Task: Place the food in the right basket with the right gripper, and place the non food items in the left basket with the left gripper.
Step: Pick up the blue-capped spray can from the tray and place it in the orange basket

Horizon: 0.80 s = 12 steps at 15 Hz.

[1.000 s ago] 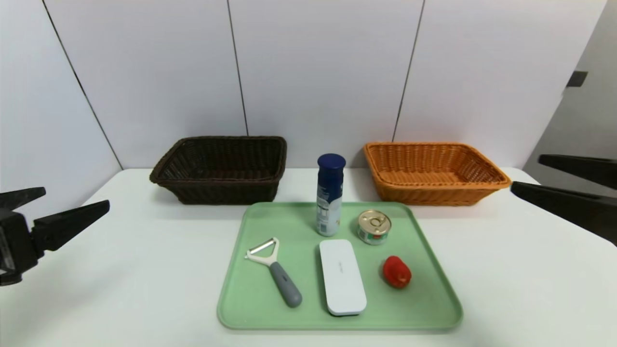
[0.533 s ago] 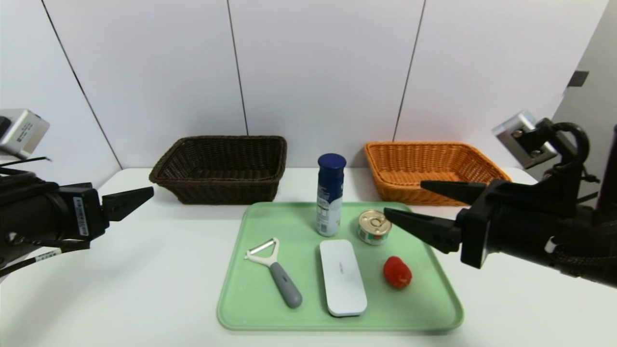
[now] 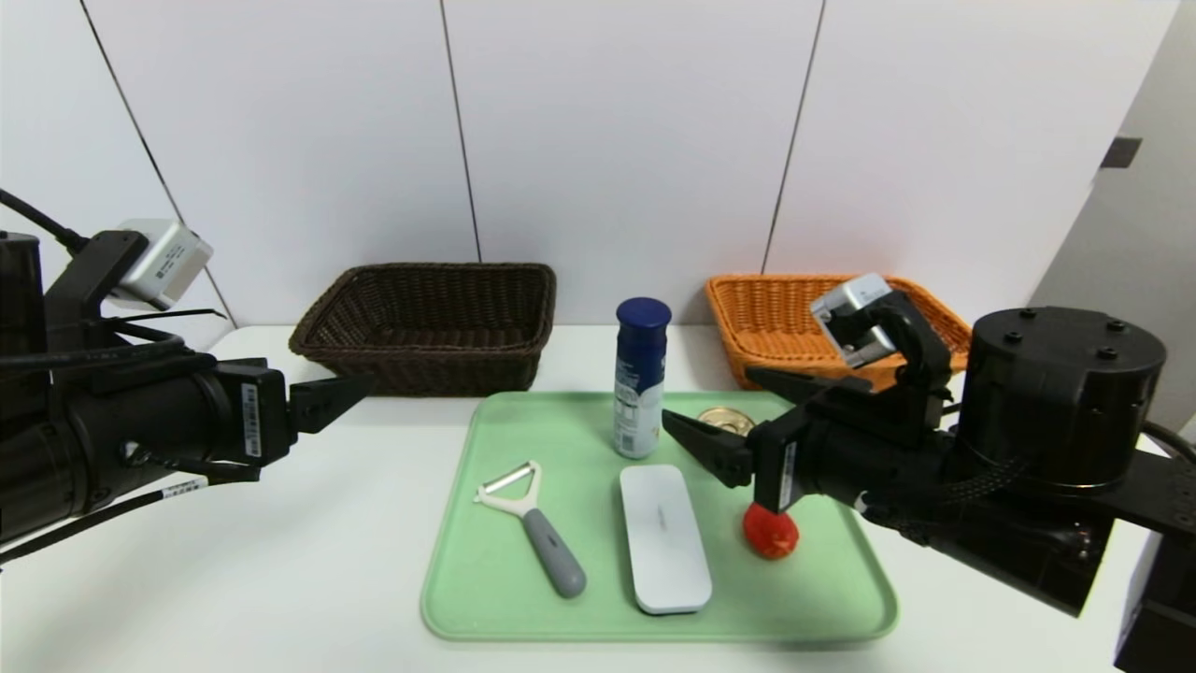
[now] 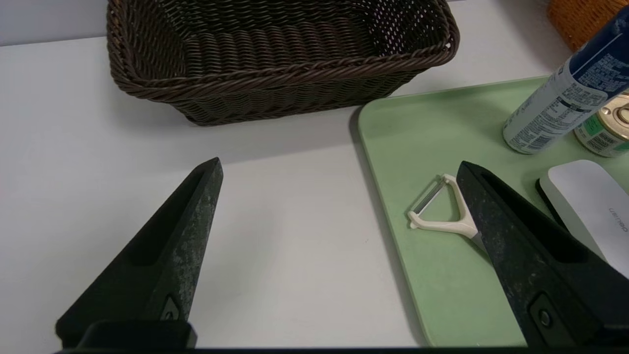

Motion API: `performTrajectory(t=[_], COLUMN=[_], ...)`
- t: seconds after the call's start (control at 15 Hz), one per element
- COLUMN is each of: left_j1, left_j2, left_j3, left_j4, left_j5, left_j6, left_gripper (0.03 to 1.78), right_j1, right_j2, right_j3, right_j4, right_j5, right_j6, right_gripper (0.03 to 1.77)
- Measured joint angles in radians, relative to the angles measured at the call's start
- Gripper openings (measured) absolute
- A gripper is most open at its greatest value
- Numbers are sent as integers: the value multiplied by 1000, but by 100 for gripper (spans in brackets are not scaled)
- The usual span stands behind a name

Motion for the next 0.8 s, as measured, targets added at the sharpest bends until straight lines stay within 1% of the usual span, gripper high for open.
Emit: performTrajectory(t=[0.27,0.47,0.67,0.8], left_j1=[-40,-66,-74,-77], left_j2=[23,55,87,110], left_j3=[-31,-51,-56,-71], left_j4=[17,7,-11,-14], left_j5=[0,6,-3,-40], left_j6=[1,4,-2,-27], left_gripper=[169,169,169,169], right_j1=[2,3,8,6], right_j2=[142,247,317,365], right_j3=[0,-9,-27,-56], right_j4=[-180,-326,-346,-375], right_j5=[-7,-29,-34,-36], right_j6=[1,-1,-1,0], right_gripper=[171,171,171,171])
